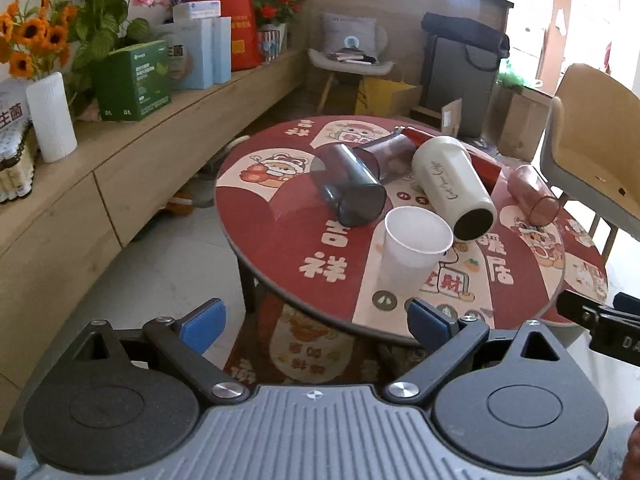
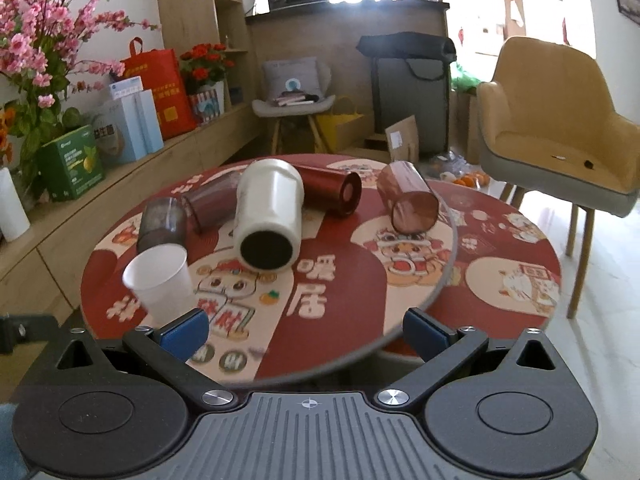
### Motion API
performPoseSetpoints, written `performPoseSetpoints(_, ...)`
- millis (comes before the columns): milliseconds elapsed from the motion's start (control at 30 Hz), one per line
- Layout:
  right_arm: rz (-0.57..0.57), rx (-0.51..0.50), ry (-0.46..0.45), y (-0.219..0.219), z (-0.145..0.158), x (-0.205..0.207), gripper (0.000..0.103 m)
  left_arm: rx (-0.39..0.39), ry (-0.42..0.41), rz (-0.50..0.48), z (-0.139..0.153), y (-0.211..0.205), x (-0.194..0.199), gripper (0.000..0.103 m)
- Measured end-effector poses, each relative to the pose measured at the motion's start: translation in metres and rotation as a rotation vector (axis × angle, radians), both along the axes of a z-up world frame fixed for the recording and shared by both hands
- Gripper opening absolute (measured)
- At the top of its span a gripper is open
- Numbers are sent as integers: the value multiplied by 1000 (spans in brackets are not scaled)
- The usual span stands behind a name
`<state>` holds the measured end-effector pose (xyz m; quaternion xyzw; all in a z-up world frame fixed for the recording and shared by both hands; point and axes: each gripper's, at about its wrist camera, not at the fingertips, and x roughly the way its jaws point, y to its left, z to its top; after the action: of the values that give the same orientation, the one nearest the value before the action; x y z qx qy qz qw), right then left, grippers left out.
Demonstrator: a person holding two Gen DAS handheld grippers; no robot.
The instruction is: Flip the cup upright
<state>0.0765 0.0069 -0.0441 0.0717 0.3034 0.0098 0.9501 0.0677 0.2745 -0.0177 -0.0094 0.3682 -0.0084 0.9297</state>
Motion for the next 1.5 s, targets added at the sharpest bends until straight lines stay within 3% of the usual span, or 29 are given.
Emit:
performPoseSetpoints(567,23,-25,-12,17,31,-76,103,33,-35,-65,13,4,-51,103)
performPoseSetpoints(1500,33,-36,-9,36,22,-94,103,58,-30,-55,8,7,-67,103)
